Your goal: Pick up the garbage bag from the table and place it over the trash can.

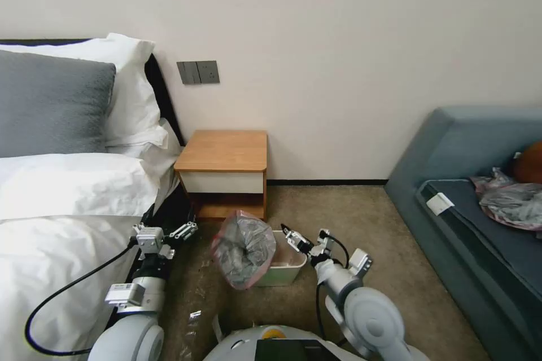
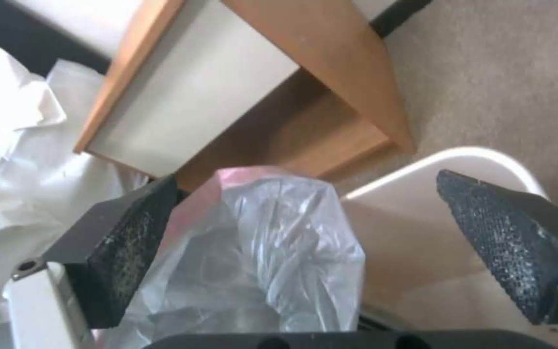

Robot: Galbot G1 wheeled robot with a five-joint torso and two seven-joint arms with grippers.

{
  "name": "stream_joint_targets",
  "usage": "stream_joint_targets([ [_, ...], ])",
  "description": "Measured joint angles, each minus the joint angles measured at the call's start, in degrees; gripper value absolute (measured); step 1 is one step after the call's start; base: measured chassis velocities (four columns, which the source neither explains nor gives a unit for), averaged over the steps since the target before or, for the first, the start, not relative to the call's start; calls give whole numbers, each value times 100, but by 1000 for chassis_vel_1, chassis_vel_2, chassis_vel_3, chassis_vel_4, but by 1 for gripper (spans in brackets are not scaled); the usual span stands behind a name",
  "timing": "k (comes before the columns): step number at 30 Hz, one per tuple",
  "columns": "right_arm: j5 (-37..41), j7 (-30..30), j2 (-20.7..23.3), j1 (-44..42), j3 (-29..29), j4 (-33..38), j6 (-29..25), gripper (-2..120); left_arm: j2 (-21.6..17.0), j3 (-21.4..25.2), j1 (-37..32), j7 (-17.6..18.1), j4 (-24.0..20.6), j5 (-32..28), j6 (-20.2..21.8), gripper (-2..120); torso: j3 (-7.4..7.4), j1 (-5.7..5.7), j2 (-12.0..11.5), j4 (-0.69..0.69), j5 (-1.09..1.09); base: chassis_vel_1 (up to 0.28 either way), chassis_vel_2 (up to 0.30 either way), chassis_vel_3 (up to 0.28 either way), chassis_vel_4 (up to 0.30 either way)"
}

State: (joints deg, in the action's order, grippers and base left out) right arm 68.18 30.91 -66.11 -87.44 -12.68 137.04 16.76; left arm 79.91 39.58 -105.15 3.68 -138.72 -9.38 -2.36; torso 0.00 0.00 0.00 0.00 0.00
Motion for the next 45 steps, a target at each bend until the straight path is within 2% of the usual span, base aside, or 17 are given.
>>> stream_joint_targets([
  [11,-34,-30,-45,-4,-280,-20,6,100,-137,-235,-10,-62,-83,40,259,100,0,0,0,0,0,0,0,0,0],
  [22,-151,-44,-114,-48,-481,-127,-19,100,-319,-1547,-18,-53,53,179,622,100,0,0,0,0,0,0,0,0,0],
  [31,-171,-19,-102,-82,-599,-128,-74,100,-382,-2016,29,-17,334,305,648,96,0,0,0,0,0,0,0,0,0],
  [36,-257,-18,-149,-74,-561,-170,-113,100,-385,-2112,40,43,527,316,740,84,0,0,0,0,0,0,0,0,0],
  [39,-325,-26,-225,-44,-473,-215,-168,100,-410,-2110,38,58,660,311,769,69,0,0,0,0,0,0,0,0,0],
  [43,-356,-41,-244,-25,-438,-236,-179,100,-425,-2083,39,59,695,284,800,60,0,0,0,0,0,0,0,0,0],
  [45,-378,-48,-261,-13,-433,-262,-195,100,-439,-2016,40,119,741,258,849,49,0,0,0,0,0,0,0,0,0],
])
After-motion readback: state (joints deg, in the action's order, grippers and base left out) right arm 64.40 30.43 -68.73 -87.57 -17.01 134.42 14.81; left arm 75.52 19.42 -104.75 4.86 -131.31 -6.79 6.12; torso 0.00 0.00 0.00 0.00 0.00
